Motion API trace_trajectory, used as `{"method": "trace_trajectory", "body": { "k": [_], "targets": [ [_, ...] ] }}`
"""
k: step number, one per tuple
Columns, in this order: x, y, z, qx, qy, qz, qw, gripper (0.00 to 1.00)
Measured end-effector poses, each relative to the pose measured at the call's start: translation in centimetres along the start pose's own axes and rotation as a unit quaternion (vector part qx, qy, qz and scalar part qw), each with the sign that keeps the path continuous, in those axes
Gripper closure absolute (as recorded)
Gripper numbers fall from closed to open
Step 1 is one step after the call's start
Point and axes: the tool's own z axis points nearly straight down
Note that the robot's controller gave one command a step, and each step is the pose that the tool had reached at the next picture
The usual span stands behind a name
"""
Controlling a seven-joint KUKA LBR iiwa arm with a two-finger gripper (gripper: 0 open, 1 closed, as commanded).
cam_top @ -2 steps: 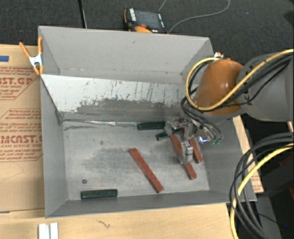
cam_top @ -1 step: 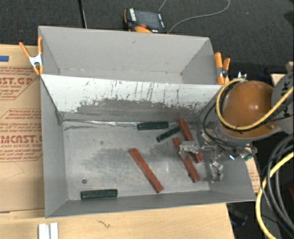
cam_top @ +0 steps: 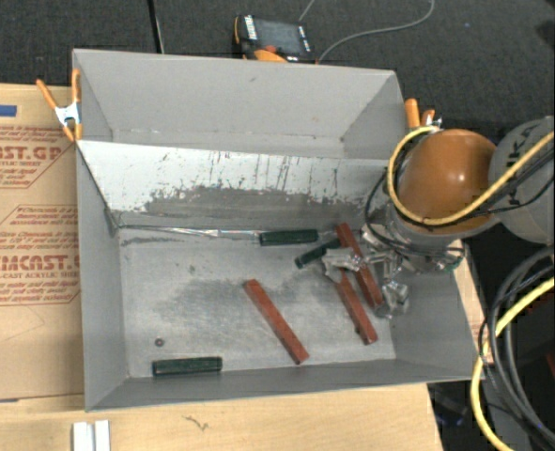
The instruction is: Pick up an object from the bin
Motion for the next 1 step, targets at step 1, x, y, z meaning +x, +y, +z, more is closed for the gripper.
{"method": "trace_trajectory", "body": {
  "k": [1],
  "targets": [
    [-0.05, -0.05, -0.16, 0.001, -0.0013, 0.001, 1.0000, 1.00]
  ]
}}
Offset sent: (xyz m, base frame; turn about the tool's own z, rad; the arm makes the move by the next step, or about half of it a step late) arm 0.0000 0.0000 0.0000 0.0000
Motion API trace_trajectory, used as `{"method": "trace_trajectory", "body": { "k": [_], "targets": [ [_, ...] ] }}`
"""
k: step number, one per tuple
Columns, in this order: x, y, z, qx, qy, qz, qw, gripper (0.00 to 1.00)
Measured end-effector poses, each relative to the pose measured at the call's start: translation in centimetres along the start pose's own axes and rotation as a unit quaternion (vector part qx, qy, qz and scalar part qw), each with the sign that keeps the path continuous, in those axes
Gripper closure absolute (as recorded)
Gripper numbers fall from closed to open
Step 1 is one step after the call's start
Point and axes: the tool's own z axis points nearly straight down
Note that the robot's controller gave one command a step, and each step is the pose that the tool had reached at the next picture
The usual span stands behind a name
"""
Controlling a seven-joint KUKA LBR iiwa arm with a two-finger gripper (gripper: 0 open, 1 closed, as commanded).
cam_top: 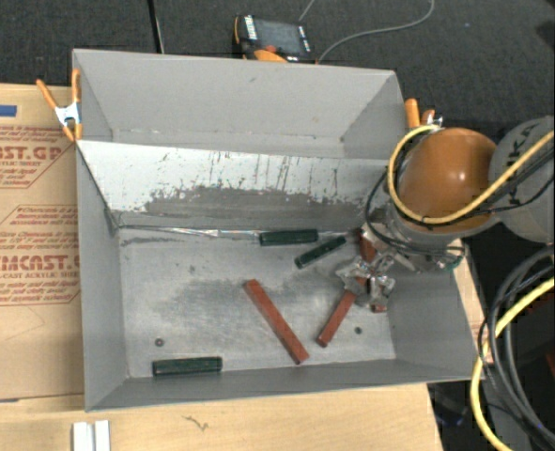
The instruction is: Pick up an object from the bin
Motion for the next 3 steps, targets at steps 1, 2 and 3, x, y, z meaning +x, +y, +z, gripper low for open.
{"method": "trace_trajectory", "body": {
  "k": [1, 2, 3],
  "targets": [
    [-0.3, 0.3, 0.1, -0.003, -0.0027, 0.000, 1.0000, 0.00],
    [-3.7, 0.0, 0.1, -0.002, 0.0002, -0.156, 0.9878, 0.00],
    [-6.3, 2.1, 0.2, -0.002, 0.0002, -0.163, 0.9866, 0.00]
  ]
}}
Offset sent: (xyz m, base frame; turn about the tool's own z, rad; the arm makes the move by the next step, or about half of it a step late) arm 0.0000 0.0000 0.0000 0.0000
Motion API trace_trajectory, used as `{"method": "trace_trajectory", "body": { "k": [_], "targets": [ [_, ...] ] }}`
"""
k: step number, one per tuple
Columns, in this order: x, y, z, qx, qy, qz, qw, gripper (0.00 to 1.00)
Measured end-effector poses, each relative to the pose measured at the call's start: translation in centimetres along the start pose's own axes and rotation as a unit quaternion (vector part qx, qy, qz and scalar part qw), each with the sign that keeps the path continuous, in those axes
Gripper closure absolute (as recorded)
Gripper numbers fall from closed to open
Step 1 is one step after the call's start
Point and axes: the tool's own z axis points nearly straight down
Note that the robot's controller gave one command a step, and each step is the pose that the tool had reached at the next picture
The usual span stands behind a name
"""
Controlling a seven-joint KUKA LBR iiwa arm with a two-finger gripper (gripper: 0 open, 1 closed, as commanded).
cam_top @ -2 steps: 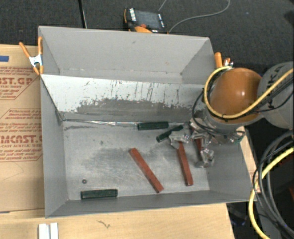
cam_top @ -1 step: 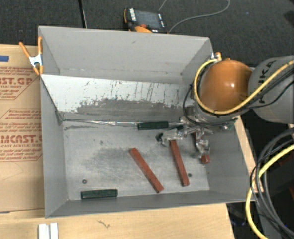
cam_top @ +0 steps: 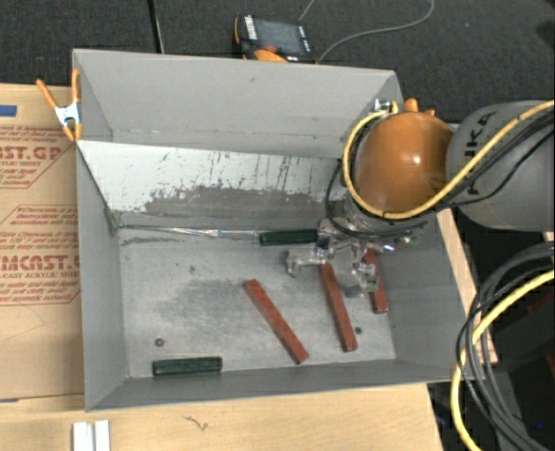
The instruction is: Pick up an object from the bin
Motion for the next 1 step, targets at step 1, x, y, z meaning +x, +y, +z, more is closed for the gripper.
{"method": "trace_trajectory", "body": {
  "k": [1],
  "targets": [
    [0.22, -0.10, -0.05, 0.000, 0.0005, 0.002, 1.0000, 1.00]
  ]
}}
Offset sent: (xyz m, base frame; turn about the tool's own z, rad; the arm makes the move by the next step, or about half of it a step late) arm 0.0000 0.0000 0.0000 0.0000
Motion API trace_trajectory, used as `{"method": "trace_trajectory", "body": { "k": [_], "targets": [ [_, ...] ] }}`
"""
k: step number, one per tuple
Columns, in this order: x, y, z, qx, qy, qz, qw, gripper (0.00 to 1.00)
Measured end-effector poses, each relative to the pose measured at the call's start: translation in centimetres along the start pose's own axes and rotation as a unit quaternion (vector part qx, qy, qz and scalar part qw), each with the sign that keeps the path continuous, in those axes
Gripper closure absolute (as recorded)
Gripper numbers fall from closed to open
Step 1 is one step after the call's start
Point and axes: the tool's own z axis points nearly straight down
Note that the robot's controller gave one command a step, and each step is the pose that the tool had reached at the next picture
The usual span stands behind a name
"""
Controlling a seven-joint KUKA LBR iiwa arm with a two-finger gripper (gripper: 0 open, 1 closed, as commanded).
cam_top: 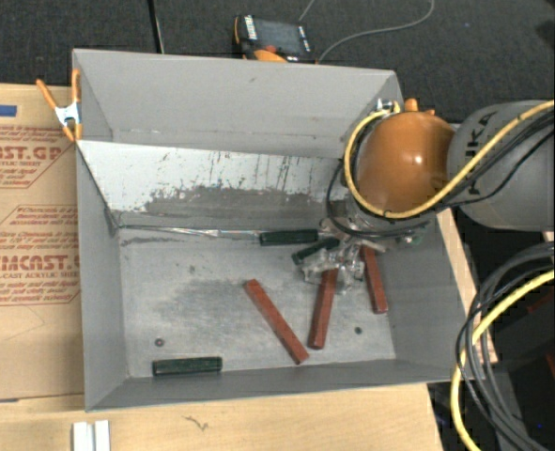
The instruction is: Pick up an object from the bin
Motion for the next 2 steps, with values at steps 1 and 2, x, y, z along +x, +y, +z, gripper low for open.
{"method": "trace_trajectory", "body": {
  "k": [1, 2],
  "targets": [
    [1.5, 1.0, -12.9, 0.004, -0.0002, 0.023, 0.9997, 1.00],
    [4.4, 3.4, -24.0, 0.004, 0.0001, 0.030, 0.9995, 1.00]
  ]
}}
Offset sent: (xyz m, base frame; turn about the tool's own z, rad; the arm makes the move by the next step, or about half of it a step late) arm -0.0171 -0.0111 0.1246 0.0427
